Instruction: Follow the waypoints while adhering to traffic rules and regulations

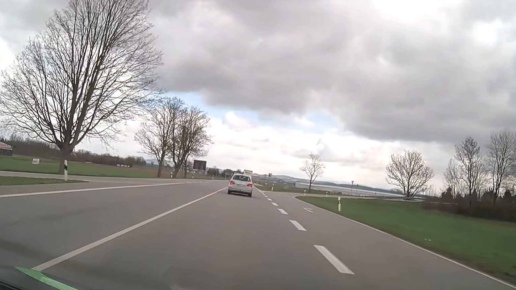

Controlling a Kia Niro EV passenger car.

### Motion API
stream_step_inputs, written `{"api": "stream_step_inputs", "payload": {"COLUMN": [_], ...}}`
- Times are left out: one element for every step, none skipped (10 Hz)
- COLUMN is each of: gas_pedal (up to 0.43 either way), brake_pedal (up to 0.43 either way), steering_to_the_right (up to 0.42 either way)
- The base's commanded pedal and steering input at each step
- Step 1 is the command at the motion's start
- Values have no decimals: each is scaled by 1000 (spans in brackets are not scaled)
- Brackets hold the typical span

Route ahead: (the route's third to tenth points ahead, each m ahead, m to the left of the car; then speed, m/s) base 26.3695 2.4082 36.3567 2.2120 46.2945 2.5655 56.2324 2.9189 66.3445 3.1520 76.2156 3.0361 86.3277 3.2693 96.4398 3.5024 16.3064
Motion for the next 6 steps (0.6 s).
{"api": "stream_step_inputs", "payload": {"gas_pedal": [0, 0, 0, 0, 0, 0], "brake_pedal": [0, 0, 0, 0, 0, 0], "steering_to_the_right": [0, 0, 0, 0, 0, 0]}}
